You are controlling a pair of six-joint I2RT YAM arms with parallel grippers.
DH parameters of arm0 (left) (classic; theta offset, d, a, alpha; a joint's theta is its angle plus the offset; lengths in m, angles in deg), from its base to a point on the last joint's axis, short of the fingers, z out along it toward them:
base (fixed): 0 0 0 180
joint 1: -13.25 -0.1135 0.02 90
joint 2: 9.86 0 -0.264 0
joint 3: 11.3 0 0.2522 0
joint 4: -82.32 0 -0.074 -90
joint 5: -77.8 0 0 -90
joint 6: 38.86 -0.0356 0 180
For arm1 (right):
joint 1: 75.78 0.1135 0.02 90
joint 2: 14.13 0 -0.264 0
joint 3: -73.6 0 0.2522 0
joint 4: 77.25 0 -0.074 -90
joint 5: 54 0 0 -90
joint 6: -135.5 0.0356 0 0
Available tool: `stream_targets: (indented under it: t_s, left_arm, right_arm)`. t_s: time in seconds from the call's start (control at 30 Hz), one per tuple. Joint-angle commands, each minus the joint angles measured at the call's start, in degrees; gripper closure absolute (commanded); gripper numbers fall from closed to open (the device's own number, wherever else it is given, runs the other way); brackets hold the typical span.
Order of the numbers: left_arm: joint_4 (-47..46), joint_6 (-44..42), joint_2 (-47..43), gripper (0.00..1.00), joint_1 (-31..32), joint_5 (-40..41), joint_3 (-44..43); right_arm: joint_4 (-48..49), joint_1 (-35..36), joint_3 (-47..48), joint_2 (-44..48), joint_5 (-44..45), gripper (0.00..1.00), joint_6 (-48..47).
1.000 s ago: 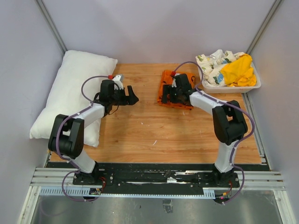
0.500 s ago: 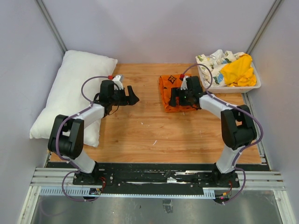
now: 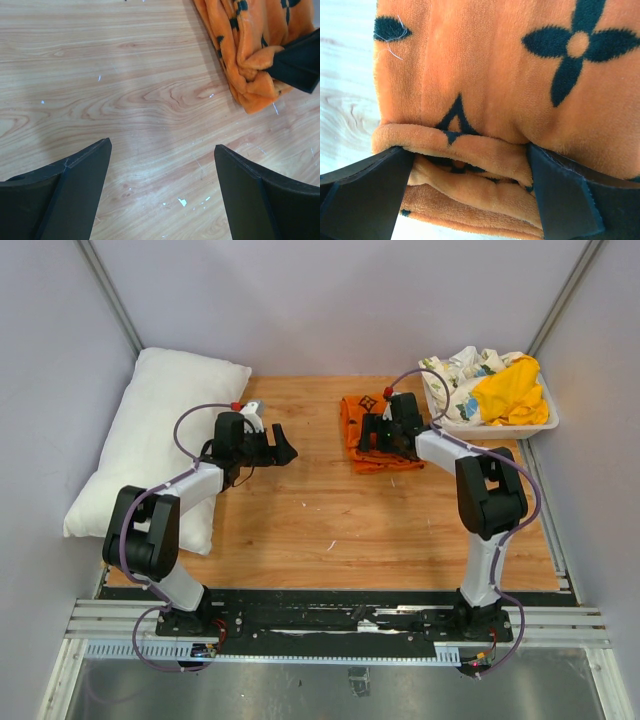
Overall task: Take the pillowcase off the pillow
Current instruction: Move the pillowcase to the center of the board.
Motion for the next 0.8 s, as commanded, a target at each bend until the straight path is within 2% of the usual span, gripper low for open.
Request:
stream_targets:
  t_s: [0.0,0.17,0.43,0.57,0.63,0.77]
  left_arm:
    - [-0.5,-0.8,0.1,0.11,0.1,0.4,0.1]
    - [-0.2,-0.8,0.5,0.11,0.1,0.4,-0.3]
    - [1.1,-1.5,-0.7,0.11,0.1,1.4,-0.2]
    - [1.1,-1.2,-1.3,0.11,0.1,1.9,-0.1]
    - [1.1,-0.8,-1.4,0.11,0.2,1.6,-0.5]
    - [1.4,-0.1,-3.4,0.11,0.2,1.1,-1.7]
  right_arm:
    - [0.9,-0.2,3.7,-4.7,5.3,0.07,4.1]
    - [0.4,-1.0,9.0,-8.4,8.3,0.07,4.6]
    - [-1.1,-3.1,16.2,-11.3,5.9,0.07,0.3]
    - [-2.3,-3.2,13.1,-6.3,2.4,0.05,-1.9]
    - [-2.5,-3.1,8.2,-2.3,-0.4,0.01,-2.1]
    - [-1.5,-2.9,0.3,6.1,-8.7,0.02,-3.5]
